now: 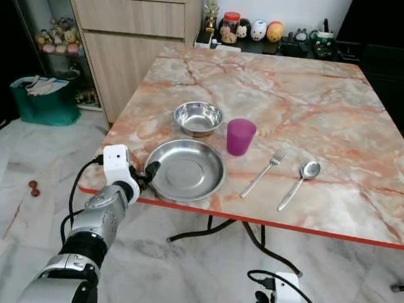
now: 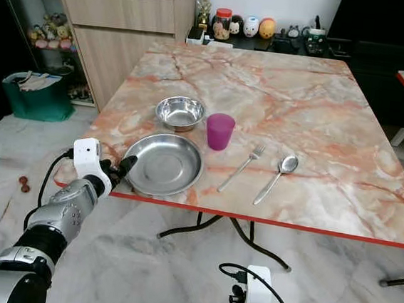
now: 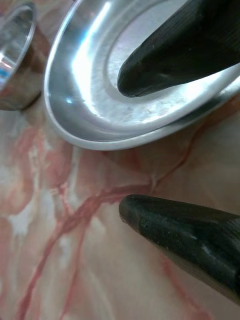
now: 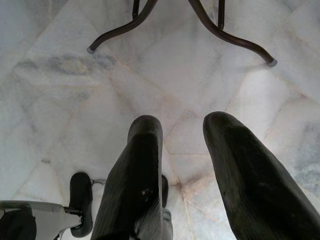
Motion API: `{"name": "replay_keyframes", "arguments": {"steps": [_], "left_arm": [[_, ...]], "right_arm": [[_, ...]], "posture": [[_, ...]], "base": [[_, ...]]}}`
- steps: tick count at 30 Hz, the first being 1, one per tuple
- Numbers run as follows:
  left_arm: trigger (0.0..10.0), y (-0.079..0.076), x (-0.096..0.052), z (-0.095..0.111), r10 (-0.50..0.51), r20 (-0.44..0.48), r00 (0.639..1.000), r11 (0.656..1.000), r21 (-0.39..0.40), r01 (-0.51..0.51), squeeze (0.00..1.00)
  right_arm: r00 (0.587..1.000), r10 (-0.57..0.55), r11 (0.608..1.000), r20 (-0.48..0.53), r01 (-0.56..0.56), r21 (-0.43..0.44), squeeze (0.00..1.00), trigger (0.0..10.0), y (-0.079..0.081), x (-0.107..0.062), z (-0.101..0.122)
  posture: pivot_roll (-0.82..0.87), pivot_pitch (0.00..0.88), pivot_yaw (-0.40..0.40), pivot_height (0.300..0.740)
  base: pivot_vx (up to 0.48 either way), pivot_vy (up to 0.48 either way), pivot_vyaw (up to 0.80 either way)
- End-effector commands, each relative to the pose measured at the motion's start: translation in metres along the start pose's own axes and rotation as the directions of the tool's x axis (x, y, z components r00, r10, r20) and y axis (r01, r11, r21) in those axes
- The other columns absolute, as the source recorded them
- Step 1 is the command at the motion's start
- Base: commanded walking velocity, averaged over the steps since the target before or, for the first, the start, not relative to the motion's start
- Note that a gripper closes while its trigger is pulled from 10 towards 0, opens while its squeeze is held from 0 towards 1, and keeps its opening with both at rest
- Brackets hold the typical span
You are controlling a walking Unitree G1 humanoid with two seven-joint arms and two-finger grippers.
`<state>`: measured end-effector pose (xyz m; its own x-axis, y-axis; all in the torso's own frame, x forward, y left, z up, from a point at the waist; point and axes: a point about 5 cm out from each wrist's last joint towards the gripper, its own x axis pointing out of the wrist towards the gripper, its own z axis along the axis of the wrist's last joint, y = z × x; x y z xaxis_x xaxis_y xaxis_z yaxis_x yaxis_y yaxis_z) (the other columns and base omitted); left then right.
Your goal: Setting the table
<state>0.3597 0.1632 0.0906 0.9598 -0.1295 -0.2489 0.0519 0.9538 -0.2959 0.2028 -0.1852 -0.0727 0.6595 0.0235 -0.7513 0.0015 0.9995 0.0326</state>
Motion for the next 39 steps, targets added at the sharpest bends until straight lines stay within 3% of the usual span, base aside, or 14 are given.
{"name": "replay_keyframes", "arguments": {"steps": [1, 26, 27, 28, 29, 39], "left_arm": [[10.0, 0.000, 0.002, 0.004, -0.005, 0.005, 1.000, 1.000, 0.029, 0.005, 0.00], [10.0, -0.007, 0.007, 0.000, 0.006, -0.025, 1.000, 0.990, 0.138, -0.002, 0.00], [1.2, -0.007, 0.007, -0.001, 0.007, -0.027, 1.000, 0.990, 0.140, -0.003, 0.00], [1.2, -0.007, 0.007, -0.001, 0.007, -0.027, 1.000, 0.990, 0.140, -0.004, 0.00], [0.0, -0.008, 0.007, -0.001, 0.006, -0.028, 1.000, 0.990, 0.141, -0.002, 0.00], [0.0, -0.009, 0.008, -0.003, 0.003, -0.035, 0.999, 0.989, 0.146, 0.002, 0.00]], "right_arm": [[1.000, -0.001, 1.000, -0.015, 0.001, 0.000, 0.00, 10.0, -0.001, -0.001, -0.004], [0.999, 0.001, 1.000, -0.033, 0.000, 0.004, 0.00, 10.0, 0.002, -0.001, -0.009], [0.999, 0.001, 1.000, -0.033, -0.001, 0.005, 0.00, 10.0, 0.003, -0.002, -0.009], [0.999, 0.001, 1.000, -0.033, -0.001, 0.005, 0.00, 10.0, 0.003, -0.002, -0.010], [0.999, 0.001, 1.000, -0.034, -0.001, 0.005, 0.00, 10.0, 0.003, -0.002, -0.010], [0.999, -0.012, 1.000, -0.044, 0.012, 0.006, 0.00, 10.0, -0.011, -0.007, -0.020]], "posture": [[-0.02, 0.000, 0.002, 0.740], [-0.02, 0.000, 0.008, 0.740], [-0.02, 0.000, 0.008, 0.740], [-0.02, 0.000, 0.008, 0.740], [-0.02, 0.000, 0.008, 0.740], [-0.02, 0.000, 0.008, 0.740]], "base": [[0.000, 0.000, 0.00], [0.000, 0.000, 0.00], [0.000, 0.000, 0.00], [0.000, 0.000, 0.00], [0.000, 0.000, 0.00], [0.000, 0.000, 0.00]]}}
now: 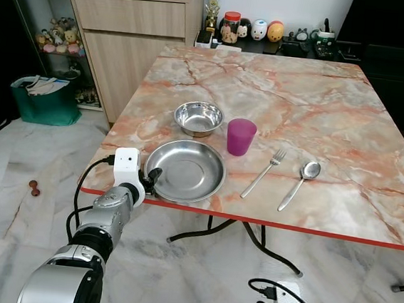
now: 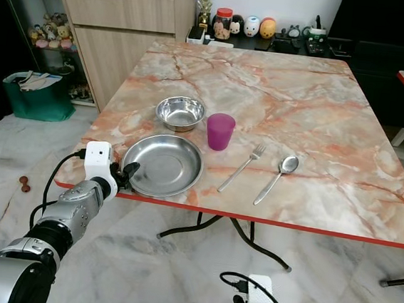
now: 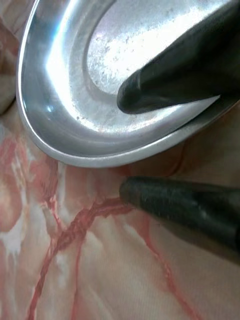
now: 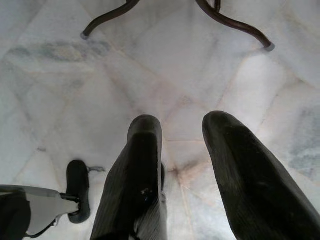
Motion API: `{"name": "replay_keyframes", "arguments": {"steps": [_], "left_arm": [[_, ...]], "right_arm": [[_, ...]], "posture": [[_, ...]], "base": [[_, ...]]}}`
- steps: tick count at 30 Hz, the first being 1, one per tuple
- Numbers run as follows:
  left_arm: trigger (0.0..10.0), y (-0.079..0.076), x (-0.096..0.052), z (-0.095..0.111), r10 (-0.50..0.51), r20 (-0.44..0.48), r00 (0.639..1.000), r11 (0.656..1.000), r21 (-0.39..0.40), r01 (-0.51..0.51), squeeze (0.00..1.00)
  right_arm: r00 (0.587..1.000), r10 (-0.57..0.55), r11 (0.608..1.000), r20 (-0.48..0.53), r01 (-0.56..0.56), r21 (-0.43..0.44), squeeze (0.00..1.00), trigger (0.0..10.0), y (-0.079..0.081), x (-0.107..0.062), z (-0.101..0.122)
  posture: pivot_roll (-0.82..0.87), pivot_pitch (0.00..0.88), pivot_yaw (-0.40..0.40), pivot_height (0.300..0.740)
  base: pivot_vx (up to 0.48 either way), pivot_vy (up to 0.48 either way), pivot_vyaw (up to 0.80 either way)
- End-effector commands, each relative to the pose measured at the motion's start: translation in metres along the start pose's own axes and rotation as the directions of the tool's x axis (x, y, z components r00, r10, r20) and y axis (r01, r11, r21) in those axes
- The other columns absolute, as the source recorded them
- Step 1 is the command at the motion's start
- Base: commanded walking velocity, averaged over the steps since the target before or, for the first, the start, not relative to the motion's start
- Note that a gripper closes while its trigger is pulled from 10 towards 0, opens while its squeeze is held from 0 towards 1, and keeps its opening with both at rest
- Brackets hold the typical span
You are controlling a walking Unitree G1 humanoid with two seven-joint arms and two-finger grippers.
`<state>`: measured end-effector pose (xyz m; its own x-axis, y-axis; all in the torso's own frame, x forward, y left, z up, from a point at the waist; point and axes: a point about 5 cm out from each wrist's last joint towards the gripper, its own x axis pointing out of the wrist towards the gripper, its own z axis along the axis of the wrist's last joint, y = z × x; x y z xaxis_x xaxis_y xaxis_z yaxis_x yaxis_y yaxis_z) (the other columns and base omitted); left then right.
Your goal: Setting the table
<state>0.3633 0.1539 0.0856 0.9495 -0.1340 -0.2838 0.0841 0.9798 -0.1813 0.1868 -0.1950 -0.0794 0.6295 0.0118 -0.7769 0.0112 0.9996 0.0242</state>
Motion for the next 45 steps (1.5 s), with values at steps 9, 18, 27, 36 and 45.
{"name": "replay_keyframes", "arguments": {"steps": [9, 18, 27, 36, 45], "left_arm": [[0.0, -0.001, 0.003, 0.009, -0.010, 0.005, 1.000, 0.999, 0.040, 0.010, 0.00], [0.0, 0.001, 0.003, 0.015, -0.014, 0.003, 1.000, 0.996, 0.087, 0.013, 0.00], [0.0, 0.005, 0.001, 0.013, -0.012, -0.001, 1.000, 0.999, 0.042, 0.012, 0.00], [4.3, 0.028, -0.018, -0.013, 0.013, 0.043, 0.999, 0.950, -0.311, 0.000, 0.00], [10.0, 0.043, -0.040, -0.027, 0.043, 0.109, 0.993, 0.862, -0.507, 0.018, 0.00]], "right_arm": [[1.000, -0.001, 1.000, -0.004, 0.001, 0.002, 0.00, 10.0, -0.003, 0.001, 0.004], [1.000, 0.025, 1.000, -0.002, -0.025, -0.007, 0.00, 10.0, 0.021, 0.005, 0.007], [0.999, 0.032, 0.999, -0.007, -0.032, -0.008, 0.00, 10.0, 0.030, 0.005, 0.004], [1.000, -0.010, 1.000, -0.015, 0.010, 0.001, 0.00, 10.0, -0.011, -0.003, -0.004], [1.000, -0.001, 1.000, -0.015, 0.001, -0.003, 0.00, 10.0, -0.005, 0.000, 0.003]], "posture": [[-0.02, 0.000, 0.008, 0.740], [-0.02, 0.000, 0.009, 0.740], [-0.02, 0.000, 0.011, 0.740], [-0.01, 0.000, 0.008, 0.740], [0.00, 0.000, 0.003, 0.740]], "base": [[0.000, 0.000, 0.00], [0.000, 0.000, 0.00], [0.000, 0.000, 0.00], [0.000, 0.000, 0.00], [0.000, 0.000, 0.00]]}}
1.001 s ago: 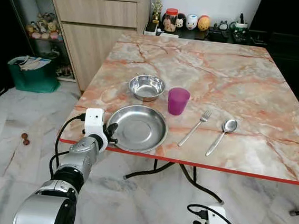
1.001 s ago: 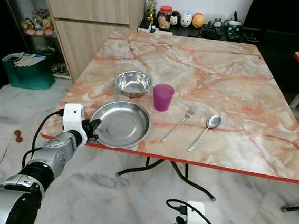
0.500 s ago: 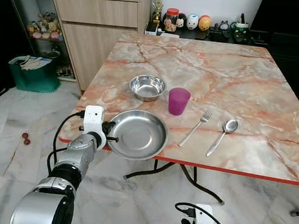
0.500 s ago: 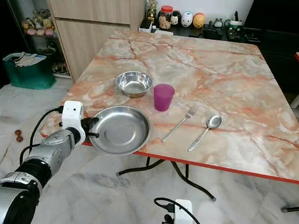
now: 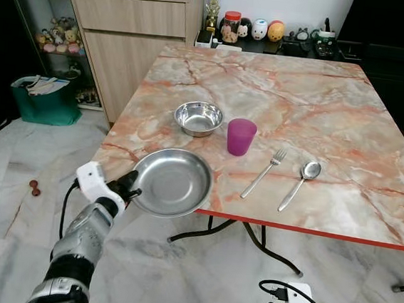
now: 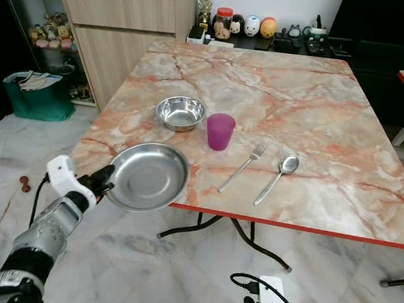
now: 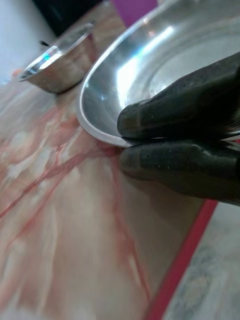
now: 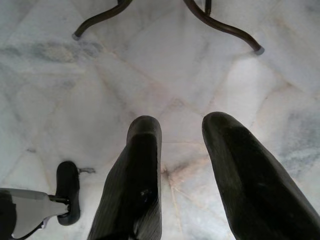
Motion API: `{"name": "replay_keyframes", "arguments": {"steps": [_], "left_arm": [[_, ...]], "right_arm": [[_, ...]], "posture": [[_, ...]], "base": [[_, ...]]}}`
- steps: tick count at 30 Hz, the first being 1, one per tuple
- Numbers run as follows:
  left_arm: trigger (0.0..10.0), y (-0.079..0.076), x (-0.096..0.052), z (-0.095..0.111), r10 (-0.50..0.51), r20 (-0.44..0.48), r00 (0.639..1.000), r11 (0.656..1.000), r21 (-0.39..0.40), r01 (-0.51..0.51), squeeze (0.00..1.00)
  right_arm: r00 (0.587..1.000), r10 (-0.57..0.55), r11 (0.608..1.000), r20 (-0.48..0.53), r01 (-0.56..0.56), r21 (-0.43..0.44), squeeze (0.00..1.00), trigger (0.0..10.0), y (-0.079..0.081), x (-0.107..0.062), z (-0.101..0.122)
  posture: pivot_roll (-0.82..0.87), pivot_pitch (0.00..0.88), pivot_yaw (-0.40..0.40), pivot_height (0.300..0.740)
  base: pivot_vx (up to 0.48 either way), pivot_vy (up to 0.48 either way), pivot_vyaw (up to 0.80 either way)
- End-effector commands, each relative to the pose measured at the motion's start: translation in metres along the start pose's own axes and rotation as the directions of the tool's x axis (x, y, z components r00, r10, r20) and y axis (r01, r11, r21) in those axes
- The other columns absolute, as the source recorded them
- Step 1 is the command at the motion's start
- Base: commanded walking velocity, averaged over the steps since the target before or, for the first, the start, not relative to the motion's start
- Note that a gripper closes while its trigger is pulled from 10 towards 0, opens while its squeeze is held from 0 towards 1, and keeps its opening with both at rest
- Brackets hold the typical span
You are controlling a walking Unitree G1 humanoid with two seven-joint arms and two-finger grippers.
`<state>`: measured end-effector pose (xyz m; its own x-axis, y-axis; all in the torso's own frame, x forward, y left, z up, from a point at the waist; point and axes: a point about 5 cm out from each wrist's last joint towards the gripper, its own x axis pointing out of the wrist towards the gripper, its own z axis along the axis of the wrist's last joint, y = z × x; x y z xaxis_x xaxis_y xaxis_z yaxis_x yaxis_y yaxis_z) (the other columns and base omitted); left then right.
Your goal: Setting the table
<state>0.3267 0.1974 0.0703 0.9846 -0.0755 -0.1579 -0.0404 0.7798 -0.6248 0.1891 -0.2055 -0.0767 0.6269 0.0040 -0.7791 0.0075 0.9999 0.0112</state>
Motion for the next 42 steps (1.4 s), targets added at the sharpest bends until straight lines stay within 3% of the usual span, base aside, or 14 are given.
{"name": "replay_keyframes", "arguments": {"steps": [1, 11, 14, 15, 16, 19, 22, 23, 28, 33, 34, 35, 38, 42], "left_arm": [[10.0, 0.004, -0.006, -0.005, 0.015, -0.007, 1.000, 0.999, -0.042, -0.015, 0.00], [10.0, -0.006, -0.016, 0.008, -0.007, 0.116, 0.993, 0.983, -0.183, 0.029, 0.00], [10.0, -0.012, -0.016, 0.011, -0.019, 0.114, 0.993, 0.990, -0.136, 0.035, 0.00], [10.0, -0.016, -0.015, 0.012, -0.026, 0.101, 0.995, 0.998, -0.050, 0.031, 0.00], [10.0, -0.016, -0.015, 0.012, -0.026, 0.101, 0.995, 0.998, -0.050, 0.031, 0.00], [10.0, -0.022, -0.014, 0.012, -0.034, 0.065, 0.997, 0.995, 0.093, 0.028, 0.00], [10.0, -0.027, -0.012, 0.010, -0.043, 0.025, 0.999, 0.986, 0.162, 0.038, 0.00], [10.0, -0.027, -0.012, 0.010, -0.043, 0.025, 0.999, 0.986, 0.162, 0.038, 0.00], [10.0, -0.025, -0.009, 0.005, 0.019, -0.039, 0.999, 0.970, 0.242, -0.009, 0.00], [10.0, -0.024, -0.008, 0.003, 0.055, -0.045, 0.997, 0.961, 0.272, -0.040, 0.00], [10.0, -0.025, -0.007, 0.003, 0.059, -0.046, 0.997, 0.960, 0.275, -0.044, 0.92], [10.0, -0.026, -0.006, 0.002, 0.066, -0.047, 0.997, 0.960, 0.276, -0.050, 1.00], [10.0, -0.028, -0.003, 0.003, 0.094, -0.038, 0.995, 0.961, 0.266, -0.081, 1.00], [10.0, -0.031, 0.000, 0.005, 0.102, -0.024, 0.995, 0.966, 0.240, -0.093, 1.00]], "right_arm": [[1.000, 0.013, 1.000, -0.012, -0.013, 0.008, 0.00, 10.0, 0.010, 0.002, 0.000], [0.998, 0.064, 0.998, -0.014, -0.064, 0.001, 0.00, 10.0, 0.061, 0.007, 0.000], [0.998, 0.063, 0.998, -0.020, -0.063, 0.000, 0.00, 10.0, 0.062, 0.006, -0.003], [0.998, 0.060, 0.998, -0.024, -0.060, 0.000, 0.00, 10.0, 0.060, 0.005, -0.007], [0.998, 0.060, 0.998, -0.024, -0.060, 0.000, 0.00, 10.0, 0.060, 0.005, -0.007], [0.998, 0.048, 0.999, -0.028, -0.048, 0.004, 0.00, 10.0, 0.050, 0.003, -0.011], [0.999, 0.033, 0.999, -0.027, -0.033, 0.012, 0.00, 10.0, 0.031, 0.001, -0.015], [0.999, 0.033, 0.999, -0.027, -0.033, 0.012, 0.00, 10.0, 0.031, 0.001, -0.015], [1.000, 0.004, 1.000, -0.015, -0.003, 0.024, 0.00, 10.0, -0.005, -0.005, -0.013], [1.000, 0.002, 1.000, -0.013, -0.002, 0.024, 0.00, 10.0, -0.009, -0.005, -0.013], [1.000, 0.007, 1.000, -0.013, -0.007, 0.023, 0.00, 10.0, -0.005, -0.005, -0.014], [1.000, 0.018, 1.000, -0.013, -0.018, 0.021, 0.00, 10.0, 0.004, -0.004, -0.015], [0.999, 0.032, 0.999, -0.013, -0.031, 0.020, 0.00, 10.0, 0.014, -0.002, -0.015], [1.000, 0.029, 0.999, -0.012, -0.028, 0.016, 0.00, 10.0, 0.013, -0.002, -0.014]], "posture": [[0.00, 0.000, 0.003, 0.740], [0.00, 0.000, 0.001, 0.740], [0.00, 0.000, 0.000, 0.740], [0.00, 0.000, 0.001, 0.740], [0.00, 0.000, 0.001, 0.740], [0.00, 0.000, 0.000, 0.740], [0.00, 0.000, 0.001, 0.740], [0.00, 0.000, 0.001, 0.740], [0.00, 0.000, 0.001, 0.740], [0.00, 0.000, 0.000, 0.740], [0.00, 0.000, 0.001, 0.740], [0.00, 0.000, 0.000, 0.740], [0.00, 0.000, -0.001, 0.740], [0.00, 0.000, -0.002, 0.740]], "base": [[0.000, 0.000, 0.00], [0.000, 0.000, 0.00], [0.000, 0.000, 0.00], [0.000, 0.000, 0.00], [0.000, 0.000, 0.00], [0.000, 0.000, 0.00], [0.000, 0.000, 0.00], [0.000, 0.000, 0.00], [0.000, 0.000, 0.00], [0.000, 0.000, 0.00], [0.000, 0.000, 0.00], [0.000, 0.000, 0.00], [0.000, 0.000, 0.00], [0.000, 0.000, 0.00]]}}
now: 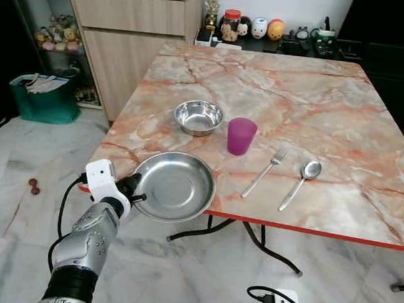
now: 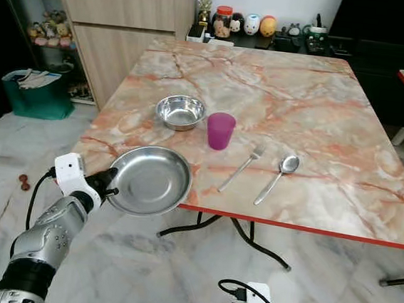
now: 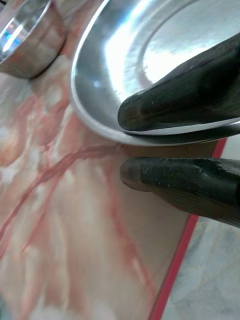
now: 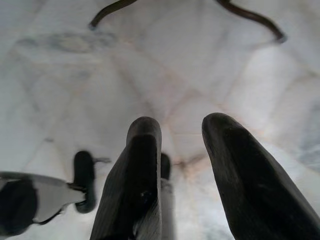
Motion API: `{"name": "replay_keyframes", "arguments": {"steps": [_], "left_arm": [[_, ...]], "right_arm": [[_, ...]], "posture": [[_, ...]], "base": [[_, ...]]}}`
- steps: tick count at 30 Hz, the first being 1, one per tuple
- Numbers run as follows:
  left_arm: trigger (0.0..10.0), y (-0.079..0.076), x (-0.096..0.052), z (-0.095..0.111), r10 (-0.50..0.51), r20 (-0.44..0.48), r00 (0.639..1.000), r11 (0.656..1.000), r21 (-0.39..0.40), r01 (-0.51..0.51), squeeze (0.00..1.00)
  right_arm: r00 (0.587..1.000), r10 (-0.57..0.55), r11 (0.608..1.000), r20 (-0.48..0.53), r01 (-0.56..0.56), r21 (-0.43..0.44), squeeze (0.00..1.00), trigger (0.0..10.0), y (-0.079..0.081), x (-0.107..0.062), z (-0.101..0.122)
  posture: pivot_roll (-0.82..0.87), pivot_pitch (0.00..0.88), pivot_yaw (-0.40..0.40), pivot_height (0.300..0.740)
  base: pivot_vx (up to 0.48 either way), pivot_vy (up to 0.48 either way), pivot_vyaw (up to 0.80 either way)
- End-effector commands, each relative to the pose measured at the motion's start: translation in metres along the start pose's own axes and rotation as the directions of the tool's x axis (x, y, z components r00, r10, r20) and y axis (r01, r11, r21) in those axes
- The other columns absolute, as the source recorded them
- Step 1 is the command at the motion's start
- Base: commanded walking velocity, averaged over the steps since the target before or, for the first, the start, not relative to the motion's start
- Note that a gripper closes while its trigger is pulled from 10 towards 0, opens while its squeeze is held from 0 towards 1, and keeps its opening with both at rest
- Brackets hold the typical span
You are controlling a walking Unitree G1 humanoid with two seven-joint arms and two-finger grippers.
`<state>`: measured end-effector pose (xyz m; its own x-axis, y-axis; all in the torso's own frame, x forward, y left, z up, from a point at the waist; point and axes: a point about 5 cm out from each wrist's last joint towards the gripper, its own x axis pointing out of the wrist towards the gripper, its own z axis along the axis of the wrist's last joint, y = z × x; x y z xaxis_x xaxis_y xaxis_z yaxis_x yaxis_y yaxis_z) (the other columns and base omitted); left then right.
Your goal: Setting the table
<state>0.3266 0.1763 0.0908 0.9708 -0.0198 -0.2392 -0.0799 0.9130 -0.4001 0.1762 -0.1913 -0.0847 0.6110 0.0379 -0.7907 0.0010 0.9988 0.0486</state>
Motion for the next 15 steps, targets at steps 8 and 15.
{"name": "replay_keyframes", "arguments": {"steps": [8, 15], "left_arm": [[10.0, -0.006, 0.003, 0.010, 0.008, 0.035, 0.999, 1.000, -0.024, -0.007, 1.00], [10.0, -0.008, -0.001, 0.023, -0.017, 0.038, 0.999, 0.988, 0.154, 0.011, 0.00]], "right_arm": [[1.000, 0.018, 1.000, 0.012, -0.017, -0.013, 0.00, 10.0, 0.027, 0.006, 0.008], [1.000, 0.025, 1.000, 0.013, -0.024, -0.019, 0.00, 10.0, 0.038, 0.008, 0.010]], "posture": [[0.00, 0.000, -0.001, 0.740], [0.01, 0.000, -0.002, 0.740]], "base": [[0.000, 0.000, 0.00], [0.000, 0.000, 0.00]]}}
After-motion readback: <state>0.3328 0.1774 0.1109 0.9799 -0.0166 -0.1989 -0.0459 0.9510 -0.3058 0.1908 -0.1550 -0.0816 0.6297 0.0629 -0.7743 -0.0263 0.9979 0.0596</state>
